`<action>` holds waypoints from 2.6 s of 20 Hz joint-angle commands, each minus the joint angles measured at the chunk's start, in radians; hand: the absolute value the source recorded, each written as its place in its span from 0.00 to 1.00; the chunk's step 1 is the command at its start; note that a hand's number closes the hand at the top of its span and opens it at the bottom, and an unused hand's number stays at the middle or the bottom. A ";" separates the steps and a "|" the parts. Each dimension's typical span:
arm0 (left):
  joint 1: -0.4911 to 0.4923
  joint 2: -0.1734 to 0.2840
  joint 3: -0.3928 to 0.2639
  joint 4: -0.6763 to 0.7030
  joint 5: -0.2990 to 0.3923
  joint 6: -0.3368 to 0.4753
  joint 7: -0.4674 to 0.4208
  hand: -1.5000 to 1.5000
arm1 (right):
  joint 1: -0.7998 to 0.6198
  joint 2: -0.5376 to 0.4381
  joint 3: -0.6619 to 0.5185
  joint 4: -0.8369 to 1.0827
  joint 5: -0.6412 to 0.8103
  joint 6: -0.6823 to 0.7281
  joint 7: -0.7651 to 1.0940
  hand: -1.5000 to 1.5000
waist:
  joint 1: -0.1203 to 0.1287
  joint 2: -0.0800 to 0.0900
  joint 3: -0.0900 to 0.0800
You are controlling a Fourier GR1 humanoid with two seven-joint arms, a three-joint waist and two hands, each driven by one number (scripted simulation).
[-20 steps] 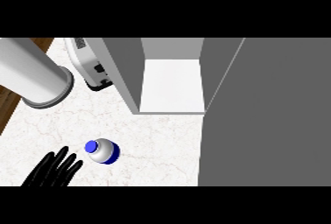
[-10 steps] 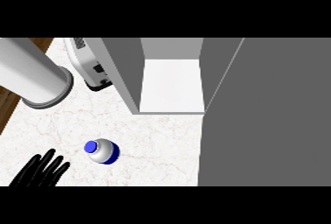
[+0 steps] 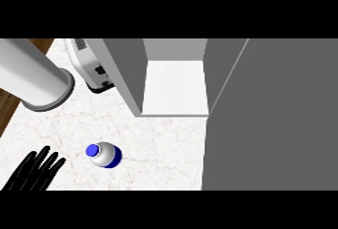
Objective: Pick up the bottled water, place it into the cabinet and close the cabinet
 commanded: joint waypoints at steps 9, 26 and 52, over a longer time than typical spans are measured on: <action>-0.184 0.026 0.133 0.315 -0.136 -0.093 -0.158 0.00 | 0.112 0.017 0.052 0.047 0.083 0.071 -0.145 0.00 | -0.003 0.000 0.000; -0.419 0.014 0.113 0.796 -0.367 -0.061 -0.313 0.00 | 0.072 0.025 0.121 0.012 0.108 0.016 -0.102 0.00 | -0.002 0.001 0.000; -0.850 0.072 0.120 1.704 -0.522 -0.100 -0.768 0.00 | 0.101 -0.009 0.051 0.043 0.041 0.085 -0.135 0.00 | -0.018 0.006 -0.002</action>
